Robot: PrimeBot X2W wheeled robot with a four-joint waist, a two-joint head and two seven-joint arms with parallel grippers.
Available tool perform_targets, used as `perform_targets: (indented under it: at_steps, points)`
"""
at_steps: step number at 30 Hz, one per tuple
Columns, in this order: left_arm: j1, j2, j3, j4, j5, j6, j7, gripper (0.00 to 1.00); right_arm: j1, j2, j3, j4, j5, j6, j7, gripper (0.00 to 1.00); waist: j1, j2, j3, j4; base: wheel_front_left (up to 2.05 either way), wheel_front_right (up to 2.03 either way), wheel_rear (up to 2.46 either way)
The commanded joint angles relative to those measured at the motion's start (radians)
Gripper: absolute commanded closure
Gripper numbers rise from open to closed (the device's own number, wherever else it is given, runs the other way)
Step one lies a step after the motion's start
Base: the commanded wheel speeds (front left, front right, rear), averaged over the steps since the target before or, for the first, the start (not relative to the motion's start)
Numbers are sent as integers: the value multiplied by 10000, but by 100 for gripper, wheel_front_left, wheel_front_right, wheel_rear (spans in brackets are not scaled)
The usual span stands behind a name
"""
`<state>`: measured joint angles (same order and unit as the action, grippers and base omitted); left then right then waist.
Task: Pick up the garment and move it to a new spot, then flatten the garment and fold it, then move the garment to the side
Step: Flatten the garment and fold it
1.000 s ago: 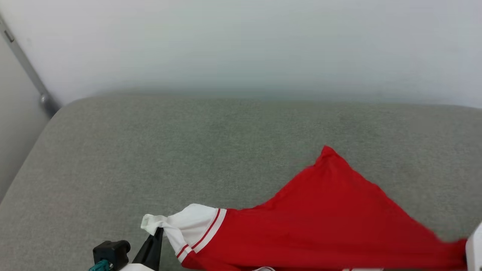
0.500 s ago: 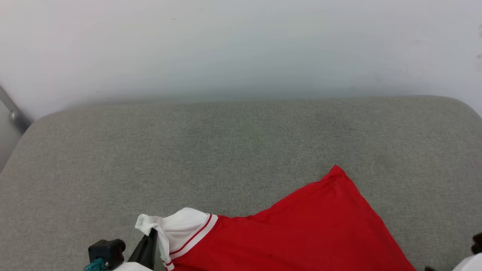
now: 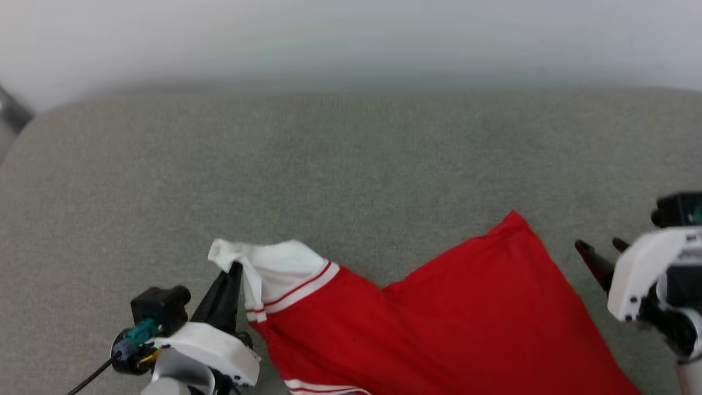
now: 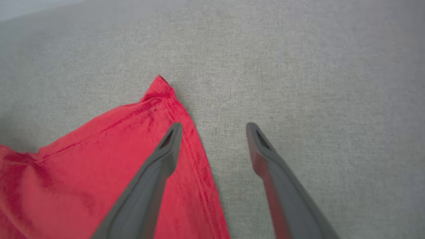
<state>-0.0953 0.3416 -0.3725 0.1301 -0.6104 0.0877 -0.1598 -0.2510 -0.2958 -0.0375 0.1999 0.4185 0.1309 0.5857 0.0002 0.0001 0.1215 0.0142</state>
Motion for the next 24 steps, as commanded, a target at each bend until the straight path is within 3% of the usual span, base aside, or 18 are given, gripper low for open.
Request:
perform_targets:
  at_steps: [1,9,18,20,21,24]
  points:
    - [-255,3,6,-87,75,-50,-49,100,-378,-153,164,82,22,-4,317,0,-2,-1,624,239,0,0,0]
    - [-1234,-251,-213,-250,287,-241,-280,100,-2650,-322,1420,1004,76,-4,3078,0,-2,-1,1776,746,0,0,0]
    - [-1763,-492,-339,39,320,-454,-558,100,-3352,-5,2350,2586,69,-4,4328,0,-2,-1,2398,1009,0,0,0]
    - [-1811,-528,-352,137,292,-511,-588,100,-3274,85,2553,2876,182,-2,4496,70,-2,-1,2415,1038,0,0,0]
    - [-1819,-546,-356,179,282,-511,-617,100,-3266,101,2640,2999,238,9,4597,100,-2,-1,2412,1051,0,0,0]
    - [-1834,-557,-355,334,265,-556,-655,100,-3291,103,2765,3159,392,10,4587,100,-2,-1,2334,1058,0,0,0]
